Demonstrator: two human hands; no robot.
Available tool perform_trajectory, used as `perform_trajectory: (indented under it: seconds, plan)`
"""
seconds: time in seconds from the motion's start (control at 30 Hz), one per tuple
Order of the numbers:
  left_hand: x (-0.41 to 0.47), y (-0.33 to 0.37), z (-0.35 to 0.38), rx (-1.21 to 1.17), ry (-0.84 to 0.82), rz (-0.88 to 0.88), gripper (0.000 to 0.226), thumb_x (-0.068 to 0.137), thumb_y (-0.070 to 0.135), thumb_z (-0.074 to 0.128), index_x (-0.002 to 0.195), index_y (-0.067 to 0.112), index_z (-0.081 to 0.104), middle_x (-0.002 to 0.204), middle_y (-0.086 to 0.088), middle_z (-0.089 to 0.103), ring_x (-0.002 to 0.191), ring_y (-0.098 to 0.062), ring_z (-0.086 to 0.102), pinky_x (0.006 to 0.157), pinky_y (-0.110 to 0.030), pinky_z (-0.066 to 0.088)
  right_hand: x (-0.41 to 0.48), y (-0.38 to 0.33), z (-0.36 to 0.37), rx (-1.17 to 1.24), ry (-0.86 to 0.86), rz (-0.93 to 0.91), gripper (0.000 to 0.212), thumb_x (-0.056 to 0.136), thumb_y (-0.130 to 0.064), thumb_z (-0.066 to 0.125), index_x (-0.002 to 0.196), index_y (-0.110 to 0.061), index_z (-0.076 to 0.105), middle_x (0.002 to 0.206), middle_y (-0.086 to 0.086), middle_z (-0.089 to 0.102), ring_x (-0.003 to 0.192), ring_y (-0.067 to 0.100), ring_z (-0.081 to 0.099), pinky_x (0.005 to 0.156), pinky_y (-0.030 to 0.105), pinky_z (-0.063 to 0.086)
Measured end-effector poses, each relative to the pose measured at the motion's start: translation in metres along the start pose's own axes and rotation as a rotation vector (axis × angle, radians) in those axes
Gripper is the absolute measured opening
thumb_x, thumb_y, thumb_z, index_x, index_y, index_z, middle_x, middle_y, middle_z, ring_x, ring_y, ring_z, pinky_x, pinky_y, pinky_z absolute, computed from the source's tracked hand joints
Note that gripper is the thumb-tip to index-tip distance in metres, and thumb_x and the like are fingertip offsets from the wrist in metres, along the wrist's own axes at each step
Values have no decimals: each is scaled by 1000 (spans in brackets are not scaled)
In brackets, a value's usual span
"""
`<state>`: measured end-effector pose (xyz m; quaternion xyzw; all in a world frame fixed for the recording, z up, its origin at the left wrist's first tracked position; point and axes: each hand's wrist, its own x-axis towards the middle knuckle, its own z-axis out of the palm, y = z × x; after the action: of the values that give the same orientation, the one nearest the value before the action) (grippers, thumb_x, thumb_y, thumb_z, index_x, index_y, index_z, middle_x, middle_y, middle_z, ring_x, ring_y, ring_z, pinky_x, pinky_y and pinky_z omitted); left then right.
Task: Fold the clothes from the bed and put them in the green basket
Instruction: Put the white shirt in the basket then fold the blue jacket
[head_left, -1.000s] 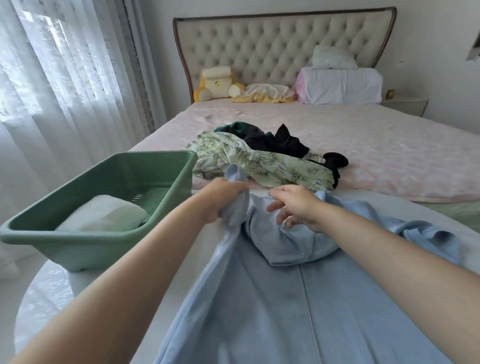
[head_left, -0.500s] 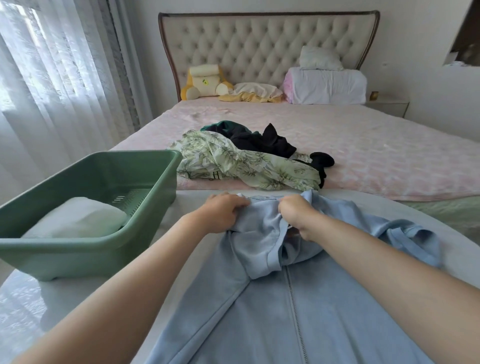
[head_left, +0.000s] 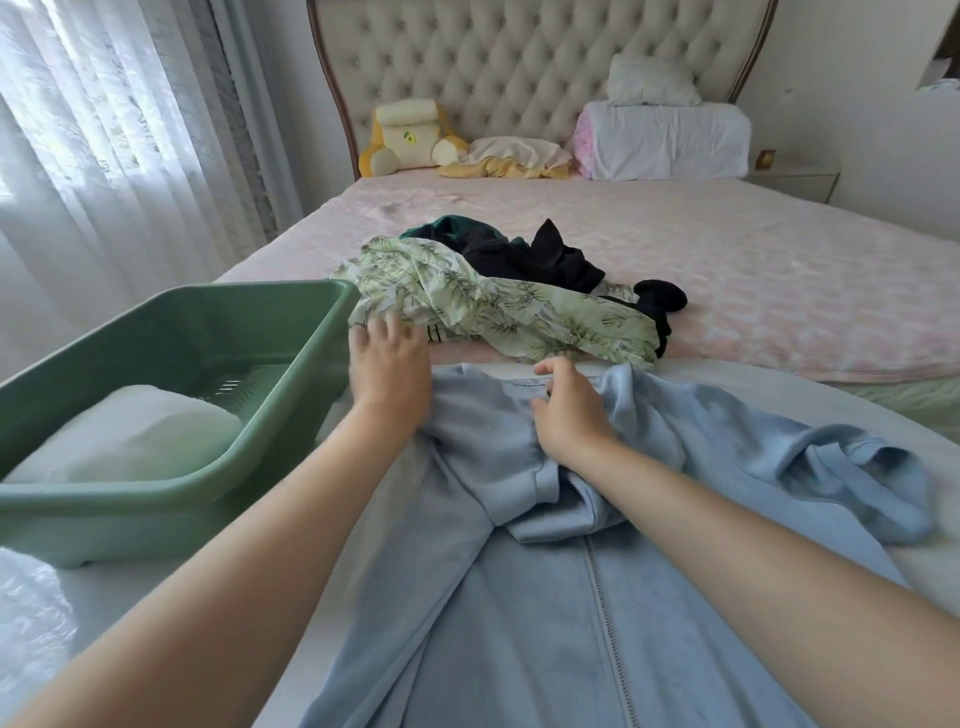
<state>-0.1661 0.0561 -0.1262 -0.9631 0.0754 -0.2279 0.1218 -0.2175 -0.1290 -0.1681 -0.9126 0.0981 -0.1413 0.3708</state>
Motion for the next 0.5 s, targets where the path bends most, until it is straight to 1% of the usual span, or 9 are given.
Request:
perform_trajectory:
  seconds: [0.07,0.1,0.17,0.23,0.27,0.33,0.4,0.43,0.5]
  plan:
    - [-10,15,6,-294,64,72,36,86,1,46,120,12,50,120,-8,50,105,-29,54,83,-35,44,1,8,5,-24,39,14,35,99,-2,46,128,-21,50,123,4,54,93,18,53,67,31,43]
    - [-14,24,6,-450,42,115,30,87,-2,44,113,12,52,112,-4,51,94,-26,57,71,-31,43,2,12,4,-25,60,16,35,97,0,45,126,-19,51,125,5,54,96,20,53,74,34,46]
    - [-21,38,13,-609,-50,182,16,95,6,43,102,10,57,105,-4,54,84,-25,57,64,-32,42,7,19,0,-43,57,12,32,97,-2,48,125,-17,52,128,9,52,103,24,55,80,34,45]
    - [-29,44,26,-670,-134,230,25,100,26,43,108,8,59,117,-11,56,100,-32,55,84,-40,44,9,22,-6,-133,6,10,30,98,-8,53,126,-18,51,132,9,46,105,25,56,81,30,40]
    - [-34,42,32,-668,-220,248,37,101,38,42,121,10,56,131,-11,52,115,-33,50,99,-44,39,8,22,-8,-210,-3,-18,30,97,-10,55,125,-20,52,134,7,43,108,25,54,83,30,39]
    - [-41,34,39,-604,-410,293,64,98,62,35,148,22,35,157,-2,29,144,-27,25,117,-49,20,5,17,-13,-364,24,-198,31,94,-14,59,124,-23,58,132,4,47,117,25,48,92,32,38]
    - [-43,23,42,-493,-514,344,80,91,76,30,157,35,11,166,6,1,152,-21,-2,121,-53,5,0,5,-16,-423,-42,-416,28,95,-27,58,122,-26,63,132,0,55,123,23,46,101,37,35]
    - [-43,16,42,-458,-552,352,85,87,81,30,157,40,3,166,7,-8,152,-21,-10,121,-55,1,-2,0,-16,-427,-155,-460,32,97,-36,55,127,-28,62,137,-1,55,128,23,46,106,39,34]
    - [-41,4,42,-435,-613,335,93,79,88,32,155,46,-2,165,6,-15,151,-22,-17,120,-58,-2,-8,-3,-13,-514,-436,-410,53,100,-53,42,148,-31,45,157,-1,39,145,23,33,116,46,26]
